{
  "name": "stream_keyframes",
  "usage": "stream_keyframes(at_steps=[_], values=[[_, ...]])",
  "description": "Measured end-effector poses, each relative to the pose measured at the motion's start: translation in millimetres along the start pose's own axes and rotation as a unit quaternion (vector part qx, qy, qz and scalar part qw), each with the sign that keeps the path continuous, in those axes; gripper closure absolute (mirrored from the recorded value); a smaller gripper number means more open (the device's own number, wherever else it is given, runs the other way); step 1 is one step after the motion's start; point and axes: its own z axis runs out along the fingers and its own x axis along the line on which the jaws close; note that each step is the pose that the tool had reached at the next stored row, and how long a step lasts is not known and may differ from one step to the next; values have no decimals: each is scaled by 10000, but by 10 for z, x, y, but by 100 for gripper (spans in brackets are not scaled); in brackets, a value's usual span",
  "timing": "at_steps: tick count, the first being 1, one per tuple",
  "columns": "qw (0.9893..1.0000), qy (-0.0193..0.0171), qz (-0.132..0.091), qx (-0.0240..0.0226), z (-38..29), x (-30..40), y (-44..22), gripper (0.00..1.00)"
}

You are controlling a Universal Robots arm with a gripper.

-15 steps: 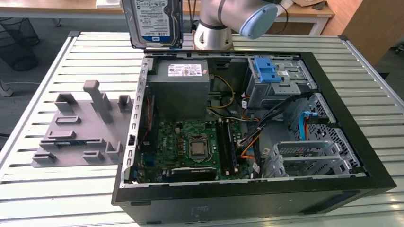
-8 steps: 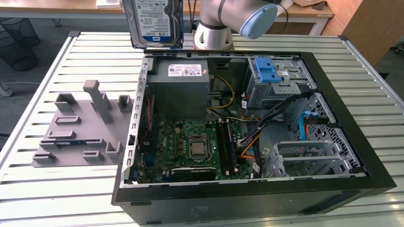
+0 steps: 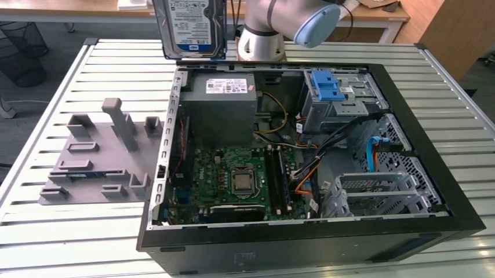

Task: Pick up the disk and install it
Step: 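Pick up the disk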

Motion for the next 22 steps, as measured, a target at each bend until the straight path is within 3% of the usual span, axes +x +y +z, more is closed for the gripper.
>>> stream_keyframes(at_steps=[22], values=[[10000,0,0,0,-4,-2,-135,63]])
